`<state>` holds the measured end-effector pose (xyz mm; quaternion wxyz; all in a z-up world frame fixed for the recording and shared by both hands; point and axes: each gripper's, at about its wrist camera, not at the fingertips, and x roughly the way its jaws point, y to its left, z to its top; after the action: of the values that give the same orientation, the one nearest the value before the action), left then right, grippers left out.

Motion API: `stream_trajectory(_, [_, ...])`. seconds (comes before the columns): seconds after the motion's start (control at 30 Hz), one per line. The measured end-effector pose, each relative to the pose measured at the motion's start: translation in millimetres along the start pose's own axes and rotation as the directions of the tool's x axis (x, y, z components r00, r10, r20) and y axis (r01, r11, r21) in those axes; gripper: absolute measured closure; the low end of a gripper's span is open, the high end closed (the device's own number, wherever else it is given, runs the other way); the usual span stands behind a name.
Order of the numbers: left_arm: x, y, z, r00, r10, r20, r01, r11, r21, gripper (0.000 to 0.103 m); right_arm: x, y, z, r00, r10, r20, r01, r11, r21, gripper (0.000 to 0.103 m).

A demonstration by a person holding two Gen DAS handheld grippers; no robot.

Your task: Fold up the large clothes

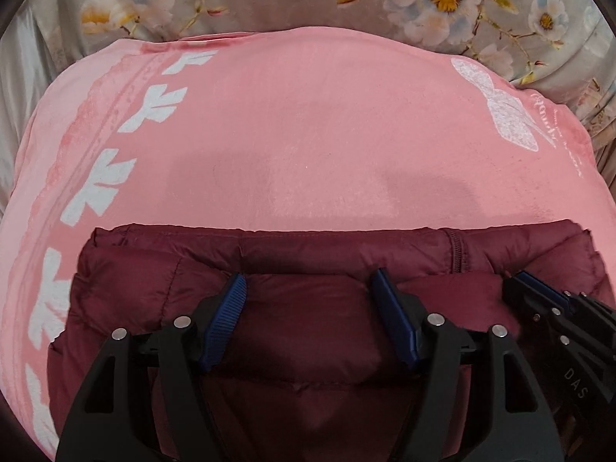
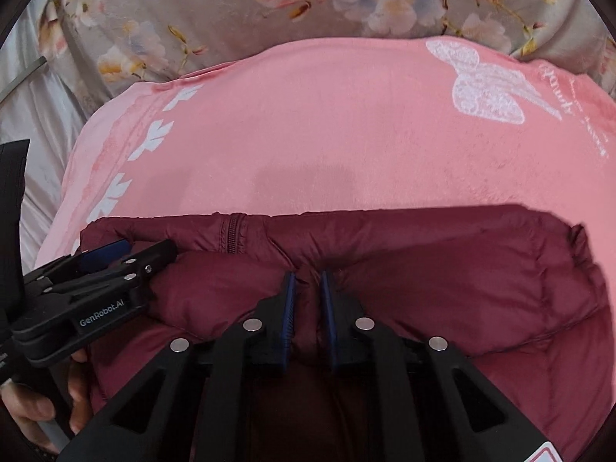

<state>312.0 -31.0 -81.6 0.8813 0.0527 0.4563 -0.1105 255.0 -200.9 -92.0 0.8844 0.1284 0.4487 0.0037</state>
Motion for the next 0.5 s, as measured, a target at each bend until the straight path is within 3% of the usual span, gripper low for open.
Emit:
stream_trajectory(0.27, [11.9,-3.1,-8.2,0.997,0.038,0.064,-0.039,0.999,0.007,0.026,11.3,8.7,-7.5,0.999,-0.031,0.034,0.032,0.999,-0.038,0.091])
stream_trajectory(0.5, [17.9,-5.5,-8.7,0.996,0.055,0.066,-0.056,0.998,0.018,0.021,15.6,5.2,-8.6,0.999,-0.011,0.044,0.011,1.0,-0.021,0.092])
